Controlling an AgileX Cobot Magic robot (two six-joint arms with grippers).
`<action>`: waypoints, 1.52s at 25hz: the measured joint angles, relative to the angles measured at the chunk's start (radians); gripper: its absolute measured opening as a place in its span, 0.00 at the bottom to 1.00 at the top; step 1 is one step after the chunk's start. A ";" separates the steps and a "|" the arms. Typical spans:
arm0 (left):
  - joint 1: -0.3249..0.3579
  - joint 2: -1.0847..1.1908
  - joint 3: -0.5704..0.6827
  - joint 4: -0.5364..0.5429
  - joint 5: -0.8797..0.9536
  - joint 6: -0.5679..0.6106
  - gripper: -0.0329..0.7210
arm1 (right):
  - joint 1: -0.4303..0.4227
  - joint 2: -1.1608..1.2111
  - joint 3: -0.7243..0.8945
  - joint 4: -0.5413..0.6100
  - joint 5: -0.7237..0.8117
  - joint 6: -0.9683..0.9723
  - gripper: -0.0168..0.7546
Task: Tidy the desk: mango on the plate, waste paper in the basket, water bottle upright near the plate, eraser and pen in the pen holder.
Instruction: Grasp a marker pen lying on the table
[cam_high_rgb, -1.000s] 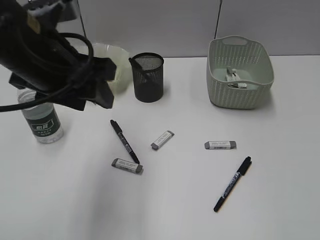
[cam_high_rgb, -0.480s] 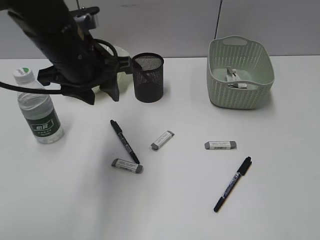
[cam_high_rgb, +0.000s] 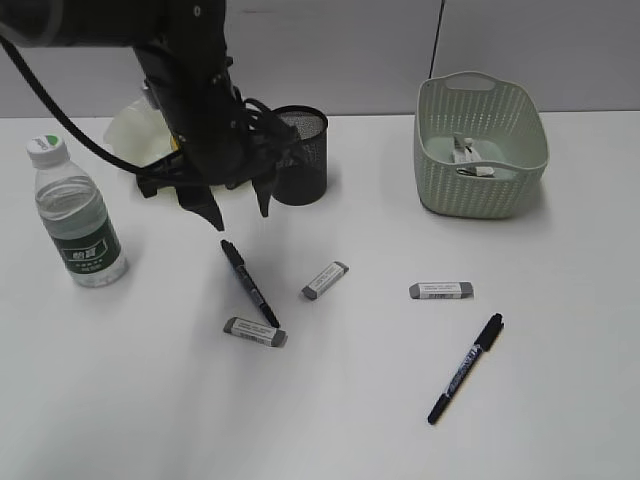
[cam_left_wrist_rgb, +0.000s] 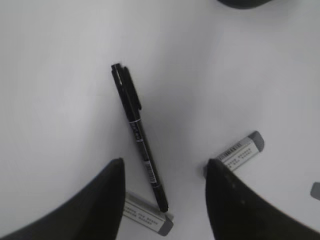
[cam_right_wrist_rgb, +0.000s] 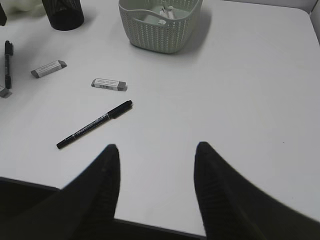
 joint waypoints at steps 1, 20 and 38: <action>0.000 0.015 0.000 -0.004 -0.002 -0.018 0.57 | 0.000 0.000 0.000 0.000 0.000 0.000 0.53; -0.001 0.151 -0.004 0.029 -0.053 -0.155 0.56 | 0.000 0.000 0.000 0.001 0.000 0.000 0.53; 0.003 0.205 -0.005 0.080 -0.116 -0.156 0.56 | 0.000 0.000 0.000 0.002 0.000 0.000 0.53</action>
